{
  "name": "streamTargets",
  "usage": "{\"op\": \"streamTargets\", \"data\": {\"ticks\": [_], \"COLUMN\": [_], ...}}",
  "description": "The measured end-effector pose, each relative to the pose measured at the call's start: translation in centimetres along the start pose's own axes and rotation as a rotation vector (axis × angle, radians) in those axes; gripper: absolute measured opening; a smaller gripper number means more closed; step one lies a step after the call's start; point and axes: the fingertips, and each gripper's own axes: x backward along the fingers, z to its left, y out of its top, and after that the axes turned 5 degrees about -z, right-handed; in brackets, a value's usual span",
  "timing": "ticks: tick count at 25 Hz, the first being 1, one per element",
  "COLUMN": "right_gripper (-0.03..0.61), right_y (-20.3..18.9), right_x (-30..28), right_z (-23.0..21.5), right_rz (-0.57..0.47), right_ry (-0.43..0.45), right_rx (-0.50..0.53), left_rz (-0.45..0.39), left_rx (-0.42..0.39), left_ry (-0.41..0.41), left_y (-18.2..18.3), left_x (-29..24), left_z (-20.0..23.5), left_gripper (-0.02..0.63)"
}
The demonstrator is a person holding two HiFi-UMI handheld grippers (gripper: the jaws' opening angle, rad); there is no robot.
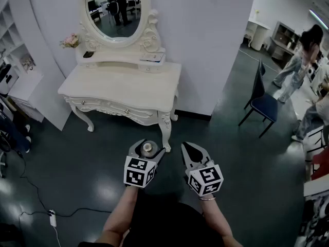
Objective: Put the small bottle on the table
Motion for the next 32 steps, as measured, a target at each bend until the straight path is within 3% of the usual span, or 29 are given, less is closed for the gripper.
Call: {"op": "streamTargets", "data": {"ticks": [17,32], "right_gripper": [0.005,0.005], "right_y": [0.2,-0.2], "right_x": [1.7,-3.3], "right_z": [-1.9,-6.7], "right_rz": [-0.018,0.002], "right_ry": [-0.013,-0.048], "right_rx": [-0.009,-0.040], "left_rz": [-0.015,0.013], "left_rx": [-0.005,-0.001], "left_ry": [0.018,0.026], "left_y": [0.7,2.5], "left_x": [-0.8,-7.1], "left_z": [-1.0,3.4], "left_gripper": [0.341,0.341]}}
